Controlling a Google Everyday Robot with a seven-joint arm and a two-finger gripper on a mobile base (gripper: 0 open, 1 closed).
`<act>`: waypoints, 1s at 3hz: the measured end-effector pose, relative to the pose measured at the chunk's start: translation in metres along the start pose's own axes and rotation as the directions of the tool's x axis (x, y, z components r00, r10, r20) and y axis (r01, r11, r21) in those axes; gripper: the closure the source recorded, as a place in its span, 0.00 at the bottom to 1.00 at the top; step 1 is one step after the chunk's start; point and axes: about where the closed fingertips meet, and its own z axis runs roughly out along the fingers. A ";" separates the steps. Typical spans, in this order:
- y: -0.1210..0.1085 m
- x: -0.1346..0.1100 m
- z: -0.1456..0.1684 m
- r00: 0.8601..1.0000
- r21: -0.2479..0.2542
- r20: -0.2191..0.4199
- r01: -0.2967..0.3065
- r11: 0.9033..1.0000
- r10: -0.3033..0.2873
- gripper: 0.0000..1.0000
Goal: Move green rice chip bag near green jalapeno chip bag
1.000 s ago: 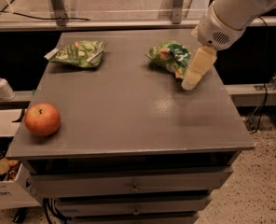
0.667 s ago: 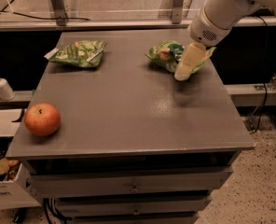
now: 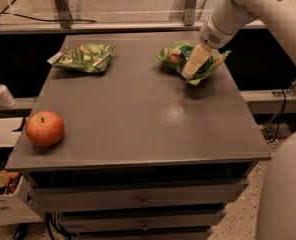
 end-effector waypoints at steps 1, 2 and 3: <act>-0.008 -0.001 0.020 1.000 -0.009 -0.015 -0.028 1.000 0.028 0.15; -0.011 0.002 0.030 0.998 -0.023 -0.036 -0.049 0.999 0.048 0.39; -0.012 0.003 0.026 0.998 -0.030 -0.039 -0.056 0.998 0.055 0.62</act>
Offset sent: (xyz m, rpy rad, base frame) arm 0.0285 -0.0024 -0.0251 -0.0067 0.0731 -0.0671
